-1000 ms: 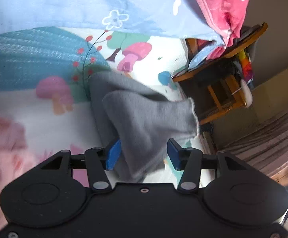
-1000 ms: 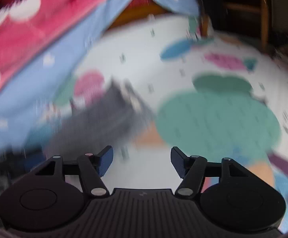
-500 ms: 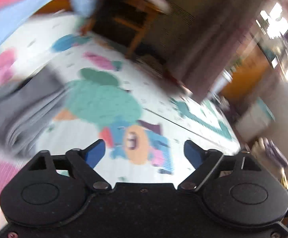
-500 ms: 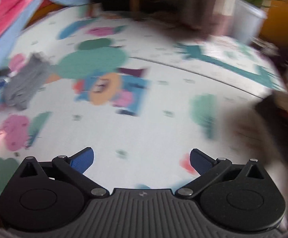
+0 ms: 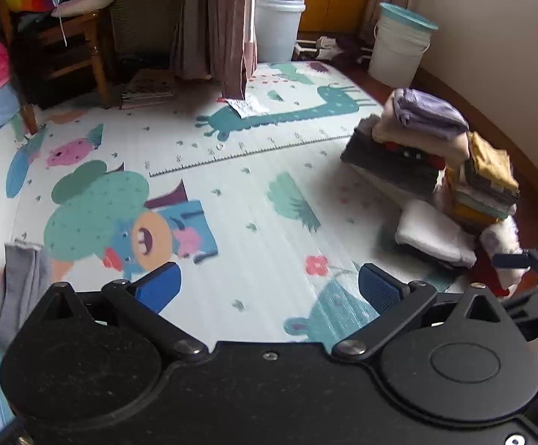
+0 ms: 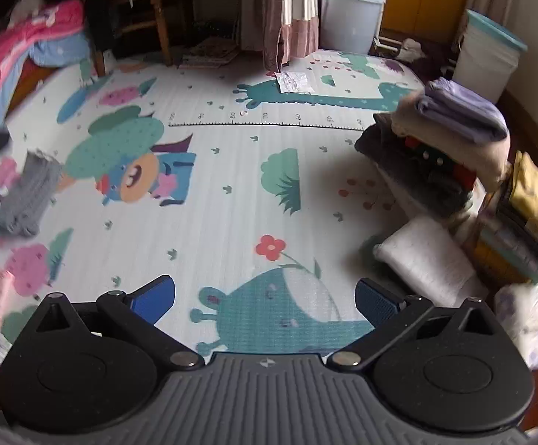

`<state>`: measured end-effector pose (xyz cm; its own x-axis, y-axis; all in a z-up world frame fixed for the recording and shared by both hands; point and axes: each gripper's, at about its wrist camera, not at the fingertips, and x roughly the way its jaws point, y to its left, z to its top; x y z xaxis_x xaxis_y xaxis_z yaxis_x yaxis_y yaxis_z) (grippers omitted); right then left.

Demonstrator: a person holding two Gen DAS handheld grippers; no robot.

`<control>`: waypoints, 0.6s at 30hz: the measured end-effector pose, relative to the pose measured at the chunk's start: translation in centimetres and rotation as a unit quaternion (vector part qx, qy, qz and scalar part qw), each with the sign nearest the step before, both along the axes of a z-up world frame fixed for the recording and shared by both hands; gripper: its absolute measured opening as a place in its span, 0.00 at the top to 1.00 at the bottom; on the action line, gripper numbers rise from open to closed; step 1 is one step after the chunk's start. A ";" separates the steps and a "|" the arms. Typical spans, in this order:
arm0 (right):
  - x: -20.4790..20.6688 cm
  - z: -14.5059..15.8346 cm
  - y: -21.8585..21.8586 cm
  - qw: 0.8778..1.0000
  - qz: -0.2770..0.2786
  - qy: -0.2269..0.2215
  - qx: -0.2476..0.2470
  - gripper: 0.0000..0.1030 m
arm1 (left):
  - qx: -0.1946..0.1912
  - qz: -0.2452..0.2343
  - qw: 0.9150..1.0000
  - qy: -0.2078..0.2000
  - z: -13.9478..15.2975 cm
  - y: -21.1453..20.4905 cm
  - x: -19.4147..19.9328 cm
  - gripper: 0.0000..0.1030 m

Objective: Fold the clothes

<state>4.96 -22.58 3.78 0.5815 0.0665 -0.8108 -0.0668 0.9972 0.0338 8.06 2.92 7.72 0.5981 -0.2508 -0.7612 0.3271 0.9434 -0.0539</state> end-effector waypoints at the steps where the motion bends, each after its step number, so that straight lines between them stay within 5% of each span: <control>1: -0.2 -0.1 -0.1 1.000 -0.002 -0.004 -0.002 0.00 | 0.017 0.002 1.000 -0.003 -0.7 -1.1 -0.8 0.00; 4: -1.0 -0.4 -0.1 1.000 -0.002 -0.008 -0.004 0.00 | 0.048 0.013 0.999 0.013 -2.6 -3.5 -2.4 0.00; 10: -2.3 -0.4 -0.2 1.000 0.005 -0.010 0.001 0.00 | 0.000 0.075 0.995 0.064 -5.7 -4.2 -4.7 0.00; 18: -3.7 -1.3 -0.2 1.000 0.007 -0.008 -0.013 0.00 | 0.035 0.124 0.991 0.035 -6.2 -4.7 -7.0 0.00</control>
<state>1.30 -22.76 2.51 0.5931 0.0542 -0.8033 -0.0818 0.9966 0.0069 1.10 -1.82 1.55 0.5797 -0.0478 -0.8135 0.0815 0.9967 -0.0005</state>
